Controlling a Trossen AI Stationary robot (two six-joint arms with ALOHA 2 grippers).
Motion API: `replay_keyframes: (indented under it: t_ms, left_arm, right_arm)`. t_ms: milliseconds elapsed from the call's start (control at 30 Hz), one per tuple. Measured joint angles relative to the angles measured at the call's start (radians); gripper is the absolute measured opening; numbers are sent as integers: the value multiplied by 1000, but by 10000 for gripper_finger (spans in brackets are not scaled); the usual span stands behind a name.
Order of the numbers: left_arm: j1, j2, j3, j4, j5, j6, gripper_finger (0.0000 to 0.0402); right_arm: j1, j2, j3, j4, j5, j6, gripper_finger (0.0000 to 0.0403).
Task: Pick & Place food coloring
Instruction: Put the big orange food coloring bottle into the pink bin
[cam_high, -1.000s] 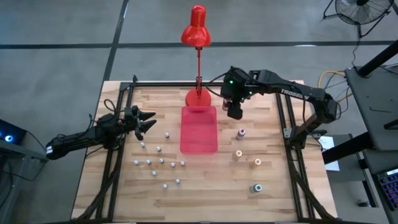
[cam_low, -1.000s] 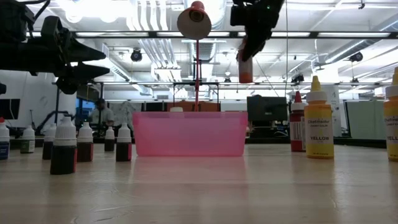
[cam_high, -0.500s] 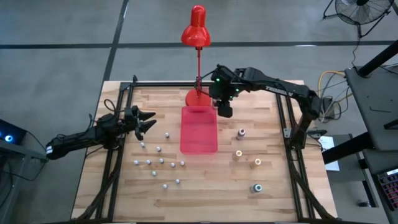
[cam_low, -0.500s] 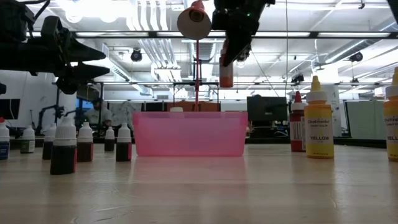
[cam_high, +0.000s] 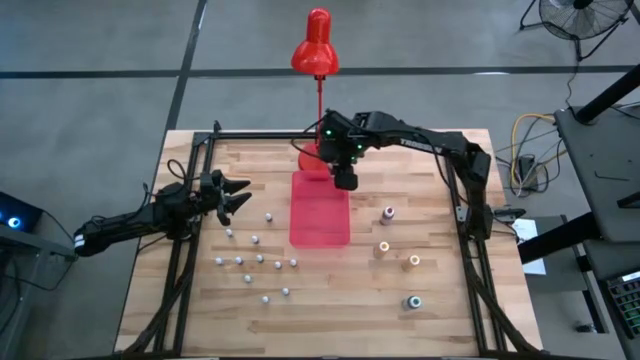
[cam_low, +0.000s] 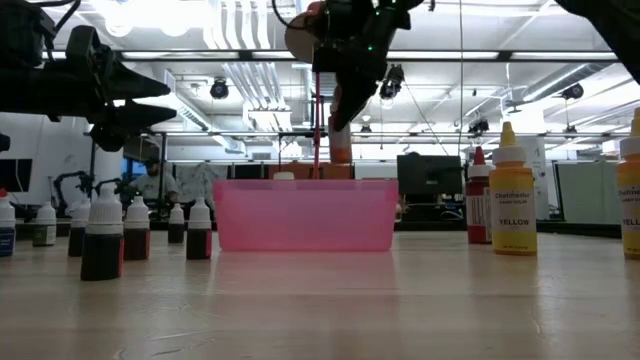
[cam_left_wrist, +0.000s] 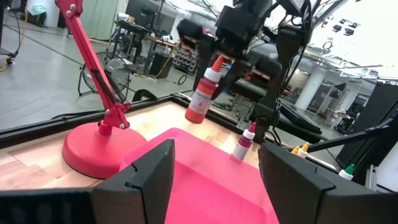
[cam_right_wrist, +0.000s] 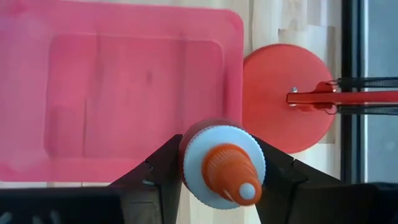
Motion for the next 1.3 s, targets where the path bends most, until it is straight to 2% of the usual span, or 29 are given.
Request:
replay_keyframes:
  t_ms: [767,967,1300]
  left_arm:
    - [0,1,0,0,0,0,204]
    - [0,1,0,0,0,0,204]
    - [0,1,0,0,0,0,204]
  right_arm:
    - [-2,-24,-306,284,6,32,141]
    - [-10,-24,-358,356,39,50,141]
    - [-30,-24,-408,421,27,68,141]
